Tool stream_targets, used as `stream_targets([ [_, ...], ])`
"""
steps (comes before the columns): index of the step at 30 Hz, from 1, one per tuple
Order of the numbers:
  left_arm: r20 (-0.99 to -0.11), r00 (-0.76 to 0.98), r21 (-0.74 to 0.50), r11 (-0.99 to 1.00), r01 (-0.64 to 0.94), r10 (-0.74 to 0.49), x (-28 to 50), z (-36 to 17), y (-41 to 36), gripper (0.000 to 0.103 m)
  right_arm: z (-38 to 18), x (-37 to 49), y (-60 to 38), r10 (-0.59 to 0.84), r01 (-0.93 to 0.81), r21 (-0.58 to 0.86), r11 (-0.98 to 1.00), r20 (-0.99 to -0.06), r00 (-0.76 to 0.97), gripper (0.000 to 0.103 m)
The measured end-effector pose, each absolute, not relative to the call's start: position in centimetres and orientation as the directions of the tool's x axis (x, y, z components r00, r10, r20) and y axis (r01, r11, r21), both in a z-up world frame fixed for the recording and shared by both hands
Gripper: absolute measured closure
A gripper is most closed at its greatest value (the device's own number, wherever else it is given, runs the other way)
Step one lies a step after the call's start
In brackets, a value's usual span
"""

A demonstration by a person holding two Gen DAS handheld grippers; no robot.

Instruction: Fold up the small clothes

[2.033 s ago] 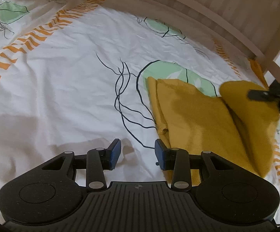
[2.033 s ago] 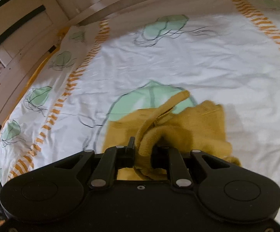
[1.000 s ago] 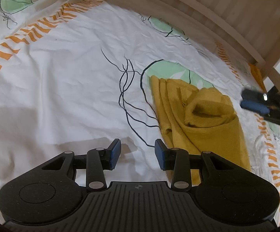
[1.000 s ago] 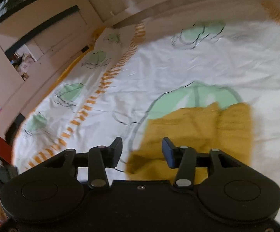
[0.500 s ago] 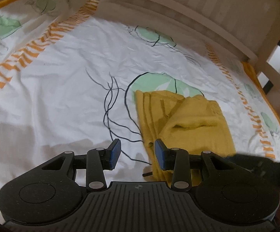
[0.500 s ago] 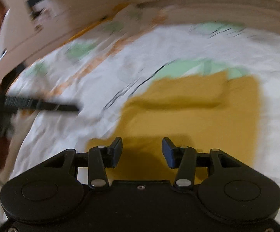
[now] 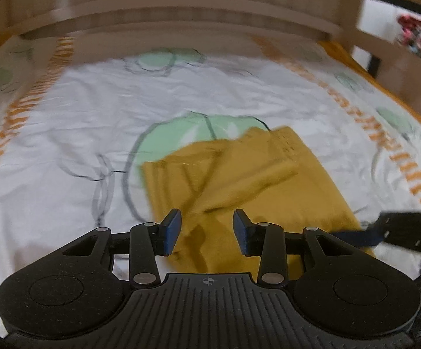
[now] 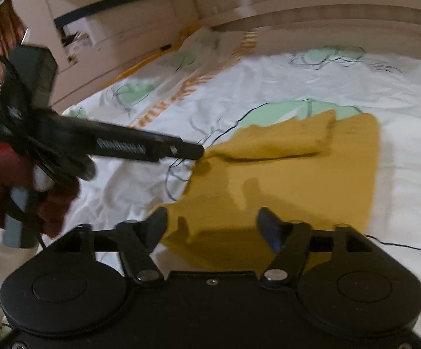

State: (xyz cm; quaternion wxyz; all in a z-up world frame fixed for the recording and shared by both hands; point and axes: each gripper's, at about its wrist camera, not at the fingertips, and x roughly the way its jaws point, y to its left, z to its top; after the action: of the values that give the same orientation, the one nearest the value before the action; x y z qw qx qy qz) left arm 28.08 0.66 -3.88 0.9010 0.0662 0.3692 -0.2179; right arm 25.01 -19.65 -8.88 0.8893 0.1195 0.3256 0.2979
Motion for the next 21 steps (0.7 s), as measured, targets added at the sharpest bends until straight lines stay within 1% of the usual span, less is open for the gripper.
stream_targets([
  [5, -0.719, 0.625, 0.042, 0.879, 0.476, -0.304, 29.3, -5.3, -1.8, 0.063, -9.4, 24.9, -21.4, 0.571, -0.405, 0.406, 0.819, -0.508, 0.646, 0.029],
  [9, -0.701, 0.658, 0.090, 0.881, 0.464, -0.275, 30.3, -5.8, -2.5, 0.062, -10.0, 24.7, -22.4, 0.562, -0.377, 0.427, 0.822, -0.507, 0.653, 0.029],
  [11, -0.689, 0.679, 0.063, 0.912, 0.406, -0.254, 31.5, -5.9, -1.8, 0.062, -10.2, 24.5, -22.6, 0.560, -0.372, 0.428, 0.823, -0.506, 0.656, 0.029],
  [15, -0.721, 0.672, -0.050, 0.980, 0.193, -0.169, 33.7, -6.5, 1.6, 0.062, -10.0, 24.1, -23.2, 0.552, -0.370, 0.421, 0.828, -0.505, 0.663, 0.029],
  [16, -0.721, 0.674, -0.065, 0.984, 0.165, -0.161, 33.6, -6.4, 2.5, 0.062, -9.9, 24.2, -23.4, 0.549, -0.370, 0.416, 0.831, -0.504, 0.666, 0.029],
  [19, -0.707, 0.699, -0.045, 0.993, 0.109, -0.108, 32.4, -5.7, 3.9, 0.062, -9.8, 24.1, -23.8, 0.547, -0.370, 0.414, 0.832, -0.496, 0.674, 0.029],
  [21, -0.694, 0.707, -0.068, 0.990, 0.120, -0.134, 31.4, -5.2, 4.4, 0.062, -9.8, 24.3, -23.9, 0.543, -0.368, 0.410, 0.835, -0.496, 0.678, 0.028],
])
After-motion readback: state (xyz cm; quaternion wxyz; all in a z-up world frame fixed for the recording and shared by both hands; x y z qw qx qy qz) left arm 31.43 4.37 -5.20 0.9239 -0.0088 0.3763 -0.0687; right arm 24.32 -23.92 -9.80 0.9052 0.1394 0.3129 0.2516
